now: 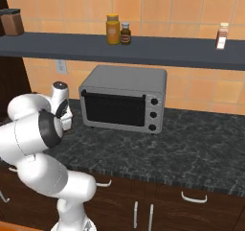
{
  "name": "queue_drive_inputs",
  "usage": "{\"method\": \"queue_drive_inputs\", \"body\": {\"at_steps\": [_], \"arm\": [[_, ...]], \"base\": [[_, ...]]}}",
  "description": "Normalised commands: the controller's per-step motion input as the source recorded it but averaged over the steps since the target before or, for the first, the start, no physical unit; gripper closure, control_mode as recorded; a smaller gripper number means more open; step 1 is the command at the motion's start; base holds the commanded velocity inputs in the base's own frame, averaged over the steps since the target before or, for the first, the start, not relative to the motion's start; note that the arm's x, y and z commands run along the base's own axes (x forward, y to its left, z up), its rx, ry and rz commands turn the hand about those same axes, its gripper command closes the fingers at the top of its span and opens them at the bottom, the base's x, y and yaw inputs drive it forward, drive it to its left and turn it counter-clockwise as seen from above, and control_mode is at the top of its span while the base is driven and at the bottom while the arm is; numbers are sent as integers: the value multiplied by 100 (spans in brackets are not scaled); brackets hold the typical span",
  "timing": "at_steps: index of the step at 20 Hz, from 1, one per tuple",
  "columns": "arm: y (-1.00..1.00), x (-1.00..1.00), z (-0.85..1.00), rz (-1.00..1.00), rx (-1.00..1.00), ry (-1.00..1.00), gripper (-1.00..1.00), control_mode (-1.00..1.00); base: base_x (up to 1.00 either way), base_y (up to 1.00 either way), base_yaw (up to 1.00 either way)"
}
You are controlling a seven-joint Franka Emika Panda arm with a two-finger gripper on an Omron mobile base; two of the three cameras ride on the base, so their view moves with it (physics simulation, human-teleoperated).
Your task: Pick up the bowls on the counter and stack them on top of one another in the open cabinet. Place the smaller bowl on top of the larger bowl.
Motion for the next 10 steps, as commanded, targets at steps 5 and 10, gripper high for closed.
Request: {"method": "queue_drive_inputs", "body": {"at_steps": [5,10], "arm": [[11,17,-45,0,0,8,-100,-100],[30,21,-32,0,-4,11,-100,-100]], "base": [[0,0,0],[0,0,0]]}}
